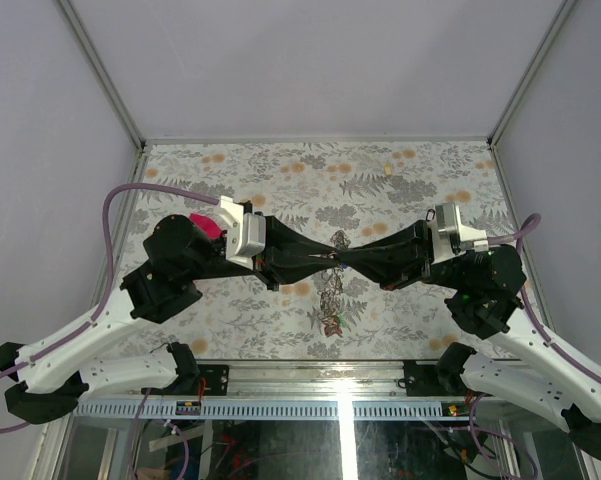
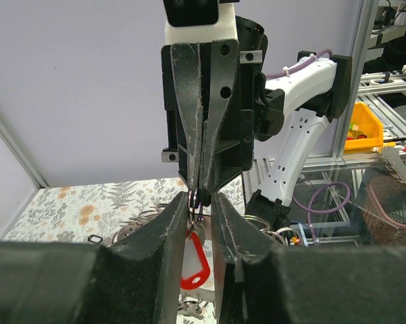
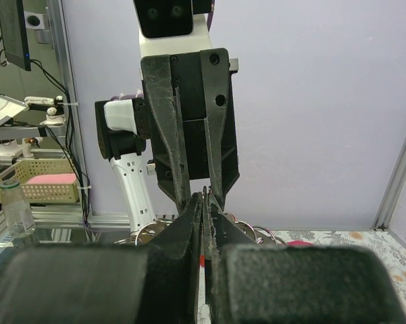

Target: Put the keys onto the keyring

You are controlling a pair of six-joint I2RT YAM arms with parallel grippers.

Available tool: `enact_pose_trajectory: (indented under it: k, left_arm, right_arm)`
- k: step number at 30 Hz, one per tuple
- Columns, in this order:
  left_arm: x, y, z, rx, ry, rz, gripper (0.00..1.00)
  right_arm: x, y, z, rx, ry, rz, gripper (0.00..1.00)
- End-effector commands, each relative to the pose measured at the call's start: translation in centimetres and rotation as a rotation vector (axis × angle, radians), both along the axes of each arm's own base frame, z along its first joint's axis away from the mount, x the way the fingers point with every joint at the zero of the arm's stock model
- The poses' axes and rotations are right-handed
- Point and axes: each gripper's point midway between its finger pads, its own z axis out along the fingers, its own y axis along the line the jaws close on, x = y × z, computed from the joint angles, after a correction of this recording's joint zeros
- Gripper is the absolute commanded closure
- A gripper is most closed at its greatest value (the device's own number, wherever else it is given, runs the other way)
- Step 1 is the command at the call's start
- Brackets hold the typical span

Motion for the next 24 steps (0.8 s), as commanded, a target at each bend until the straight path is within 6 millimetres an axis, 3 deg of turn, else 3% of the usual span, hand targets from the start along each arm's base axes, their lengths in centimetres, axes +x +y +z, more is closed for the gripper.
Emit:
enact_pose_trajectory:
  k: [1,15,20,24]
  left_arm:
    - [-0.31,0.62,1.07,-0.020,-0.020,0.007,0.80]
    - [-0.24,0.93,1.21,-0.023,-0.024,0.021,0.79]
    - [-0.68,1.16,1.80,-0.042,-0.028,0.004,0.69]
    - [-0.67,1.05,1.73,-0.040,-0.027,0.002,0.72]
  right_arm:
    - [-1.59,-1.90,4.76,0.124,-0.110,-0.010,1.00]
    - [-1.48,-2.16,4.67,0.120,-0.112,-0.030,1.00]
    - [-1.53,-2.17,4.59,0.117,-0.112,-0.029,1.00]
    - [-1.52,-2.12,4.56,0.116,-0.111,-0.028,1.00]
